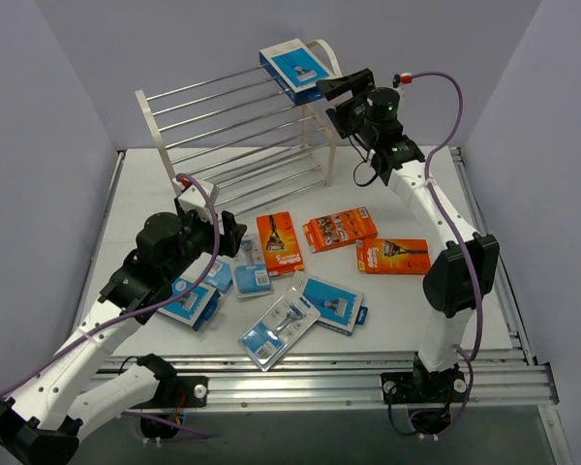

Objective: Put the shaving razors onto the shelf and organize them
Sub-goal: Grab a shaving razor with the right arm

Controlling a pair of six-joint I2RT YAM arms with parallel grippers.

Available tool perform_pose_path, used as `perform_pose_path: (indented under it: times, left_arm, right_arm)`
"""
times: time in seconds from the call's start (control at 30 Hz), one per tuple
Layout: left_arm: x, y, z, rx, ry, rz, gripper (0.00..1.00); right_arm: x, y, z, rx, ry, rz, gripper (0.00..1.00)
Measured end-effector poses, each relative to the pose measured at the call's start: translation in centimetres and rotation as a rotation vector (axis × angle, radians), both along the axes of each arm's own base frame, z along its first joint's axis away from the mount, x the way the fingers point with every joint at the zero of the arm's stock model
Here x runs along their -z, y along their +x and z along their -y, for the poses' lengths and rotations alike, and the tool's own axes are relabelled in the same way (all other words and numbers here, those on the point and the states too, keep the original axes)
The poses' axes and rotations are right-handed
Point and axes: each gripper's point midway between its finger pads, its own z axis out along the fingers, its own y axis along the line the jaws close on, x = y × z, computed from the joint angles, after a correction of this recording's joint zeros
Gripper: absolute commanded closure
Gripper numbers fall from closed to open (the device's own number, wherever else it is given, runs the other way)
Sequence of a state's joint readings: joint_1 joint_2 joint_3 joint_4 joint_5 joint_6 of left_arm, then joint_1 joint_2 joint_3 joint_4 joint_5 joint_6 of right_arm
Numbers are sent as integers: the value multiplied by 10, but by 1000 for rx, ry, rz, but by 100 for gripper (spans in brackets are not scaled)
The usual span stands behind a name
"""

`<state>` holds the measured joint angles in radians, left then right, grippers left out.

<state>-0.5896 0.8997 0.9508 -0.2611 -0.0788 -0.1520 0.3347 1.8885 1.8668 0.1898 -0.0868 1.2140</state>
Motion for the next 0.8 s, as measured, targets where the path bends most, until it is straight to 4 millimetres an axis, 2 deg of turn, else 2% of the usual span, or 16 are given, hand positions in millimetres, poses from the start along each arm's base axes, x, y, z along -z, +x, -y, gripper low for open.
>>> perform_pose_path:
  times: [0.1,0.33,0.47,0.63,0.73,0.8]
  left_arm:
    - [0,0,-1,-3,4,1,20]
    - [3,2,-5,-24,22,-2,20]
    - [5,3,-10,-43,41,0,19]
    - [5,6,-15,-70,61,6,19]
    - [5,7,-18,-87,71,9,19]
    - [5,8,-20,-96,75,12,19]
  right_arm:
    - [-3,-11,11,10,-10,3,22]
    - [-26,-49,43,26,-34,55,21]
    - [-21,-79,57,1,-105,72,21]
    - [30,-130,63,-82,-261,17,22]
    - [82,-165,64,-149,-344,-63,25]
    - [125,-192,65,-197,-406,-144,27]
